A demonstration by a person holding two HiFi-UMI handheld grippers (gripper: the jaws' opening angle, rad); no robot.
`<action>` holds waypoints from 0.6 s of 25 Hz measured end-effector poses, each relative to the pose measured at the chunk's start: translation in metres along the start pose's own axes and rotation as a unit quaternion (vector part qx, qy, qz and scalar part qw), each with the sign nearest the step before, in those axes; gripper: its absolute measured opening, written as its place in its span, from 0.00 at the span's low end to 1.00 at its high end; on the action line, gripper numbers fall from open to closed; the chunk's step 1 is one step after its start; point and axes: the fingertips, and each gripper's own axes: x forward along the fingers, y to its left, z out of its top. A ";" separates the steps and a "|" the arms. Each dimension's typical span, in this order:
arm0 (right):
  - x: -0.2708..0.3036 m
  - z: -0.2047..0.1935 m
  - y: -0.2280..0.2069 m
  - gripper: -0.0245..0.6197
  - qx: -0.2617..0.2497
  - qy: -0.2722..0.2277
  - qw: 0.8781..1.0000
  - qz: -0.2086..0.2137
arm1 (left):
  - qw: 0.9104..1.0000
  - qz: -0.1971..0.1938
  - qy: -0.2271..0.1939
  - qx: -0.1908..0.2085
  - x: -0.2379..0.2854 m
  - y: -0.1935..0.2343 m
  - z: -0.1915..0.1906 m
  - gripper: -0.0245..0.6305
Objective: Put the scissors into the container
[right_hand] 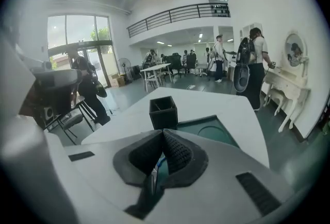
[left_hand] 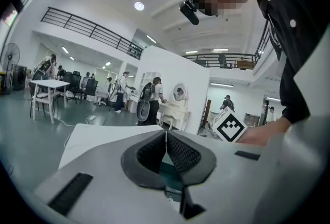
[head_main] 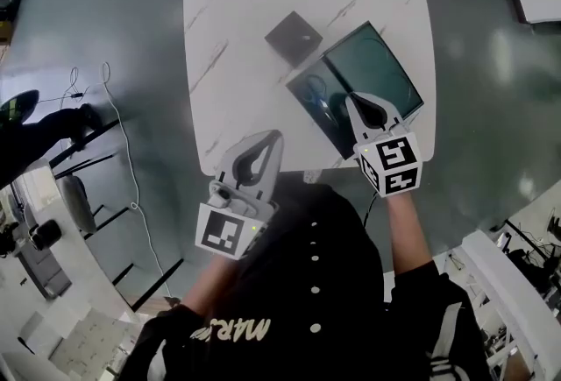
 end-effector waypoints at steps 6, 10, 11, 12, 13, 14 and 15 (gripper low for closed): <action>-0.065 0.053 0.003 0.06 0.001 -0.098 0.995 -0.017 | 0.999 0.000 -0.040 0.028 -0.010 -0.013 0.043 0.08; -0.100 0.082 0.004 0.06 -0.013 -0.154 0.987 -0.033 | 0.997 -0.007 -0.053 0.049 -0.016 -0.023 0.061 0.08; -0.107 0.088 0.004 0.06 -0.017 -0.164 0.986 -0.036 | 0.997 -0.007 -0.059 0.052 -0.017 -0.025 0.066 0.08; -0.114 0.093 0.004 0.06 -0.020 -0.172 0.984 -0.039 | 0.996 -0.007 -0.065 0.056 -0.018 -0.026 0.071 0.08; -0.121 0.097 0.005 0.06 -0.024 -0.178 0.983 -0.043 | 0.996 -0.007 -0.071 0.060 -0.018 -0.028 0.077 0.08; -0.129 0.101 0.005 0.06 -0.027 -0.183 0.982 -0.048 | 0.995 -0.008 -0.077 0.065 -0.019 -0.030 0.084 0.08; -0.137 0.105 0.007 0.06 -0.029 -0.190 0.980 -0.052 | 0.994 -0.010 -0.084 0.070 -0.021 -0.033 0.091 0.08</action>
